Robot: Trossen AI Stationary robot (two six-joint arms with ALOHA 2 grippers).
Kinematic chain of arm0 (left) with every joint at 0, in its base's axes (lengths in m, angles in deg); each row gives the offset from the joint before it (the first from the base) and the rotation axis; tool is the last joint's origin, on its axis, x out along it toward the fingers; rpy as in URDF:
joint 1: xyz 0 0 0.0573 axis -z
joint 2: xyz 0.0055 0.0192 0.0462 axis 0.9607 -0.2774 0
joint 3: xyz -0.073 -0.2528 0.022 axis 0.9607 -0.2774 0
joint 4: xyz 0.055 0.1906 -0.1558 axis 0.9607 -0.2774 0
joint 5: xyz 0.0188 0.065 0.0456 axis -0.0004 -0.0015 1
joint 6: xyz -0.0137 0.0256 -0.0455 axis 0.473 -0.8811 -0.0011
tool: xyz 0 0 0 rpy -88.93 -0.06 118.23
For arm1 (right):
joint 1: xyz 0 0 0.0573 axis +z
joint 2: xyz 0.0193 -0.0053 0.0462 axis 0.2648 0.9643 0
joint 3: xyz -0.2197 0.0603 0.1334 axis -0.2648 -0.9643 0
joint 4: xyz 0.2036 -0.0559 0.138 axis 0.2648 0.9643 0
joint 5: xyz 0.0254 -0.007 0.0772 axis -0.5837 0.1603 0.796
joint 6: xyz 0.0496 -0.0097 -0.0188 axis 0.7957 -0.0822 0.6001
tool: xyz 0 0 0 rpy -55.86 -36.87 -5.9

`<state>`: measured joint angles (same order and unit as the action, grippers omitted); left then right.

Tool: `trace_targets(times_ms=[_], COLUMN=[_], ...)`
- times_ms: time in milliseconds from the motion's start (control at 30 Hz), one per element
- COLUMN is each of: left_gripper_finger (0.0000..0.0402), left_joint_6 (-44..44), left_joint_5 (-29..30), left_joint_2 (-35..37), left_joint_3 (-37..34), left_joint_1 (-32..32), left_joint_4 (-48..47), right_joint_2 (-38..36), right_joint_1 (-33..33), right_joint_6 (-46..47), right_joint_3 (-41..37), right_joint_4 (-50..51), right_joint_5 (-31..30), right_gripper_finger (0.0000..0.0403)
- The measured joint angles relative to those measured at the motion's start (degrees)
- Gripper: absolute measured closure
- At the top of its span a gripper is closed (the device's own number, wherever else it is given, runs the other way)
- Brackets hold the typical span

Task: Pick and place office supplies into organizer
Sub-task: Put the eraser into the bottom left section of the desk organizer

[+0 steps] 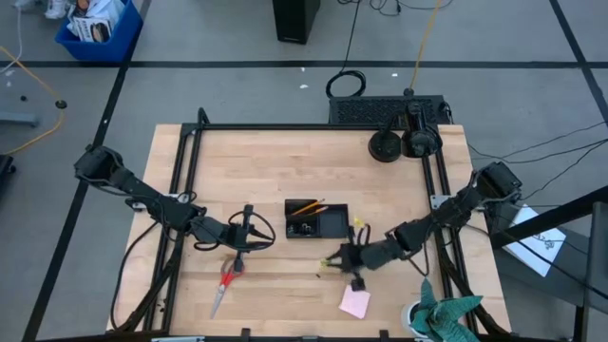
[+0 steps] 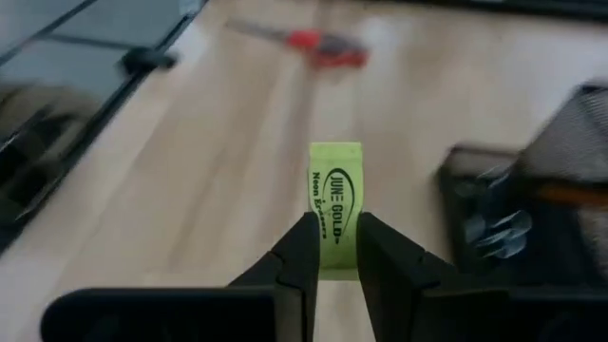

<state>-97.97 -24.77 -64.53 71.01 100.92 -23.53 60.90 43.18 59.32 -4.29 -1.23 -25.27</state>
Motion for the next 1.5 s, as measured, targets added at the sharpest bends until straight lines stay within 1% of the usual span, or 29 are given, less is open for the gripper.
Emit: trace_targets(times_ms=[67,167,233,400,500,600,833,1000,1300,1500], left_gripper_finger=[0.0355,0.0355,0.0355,0.0355,0.0355,0.0355,0.0355,0.0355,0.0355,0.0355], left_joint_6=[-0.11,-2.21,-3.57,-3.91,-3.91,-3.73,-3.72,-3.67,-3.69,-3.61], left_joint_5=[0.02,0.02,0.04,0.02,0.02,0.02,0.02,0.02,0.02,0.02], left_joint_2=[-0.02,-0.02,-0.02,0.00,0.00,0.00,0.00,0.00,0.00,0.00], left_joint_3=[0.00,0.00,0.00,0.00,0.00,0.00,0.00,0.00,0.00,0.00], left_joint_1=[-0.02,-0.01,0.00,-0.01,0.00,0.00,0.00,0.00,-0.01,0.00], left_joint_4=[0.06,0.88,1.83,2.15,2.13,1.81,1.67,1.65,1.66,1.66], right_joint_2=[0.00,0.66,1.98,7.34,9.73,11.71,14.76,15.02,14.99,14.99], right_joint_1=[-1.93,-4.14,-5.25,-7.93,-9.48,-11.09,-13.77,-14.86,-15.00,-14.68], right_joint_6=[-1.82,-4.04,-5.25,-6.46,-6.50,-6.94,-7.28,-6.78,-7.69,-8.44], right_joint_3=[0.28,2.91,5.72,13.54,15.82,17.58,18.58,18.60,18.60,18.53], right_joint_4=[-1.47,-0.42,2.19,12.76,13.65,13.70,13.37,14.19,17.26,17.50], right_joint_5=[-0.13,1.00,1.50,1.01,-1.69,-1.65,-0.50,-0.22,-0.15,-0.15], right_gripper_finger=[0.0348,0.0348,0.0348,0.0348,0.0348,0.0348,0.0348,0.0348,0.0348,0.0348])
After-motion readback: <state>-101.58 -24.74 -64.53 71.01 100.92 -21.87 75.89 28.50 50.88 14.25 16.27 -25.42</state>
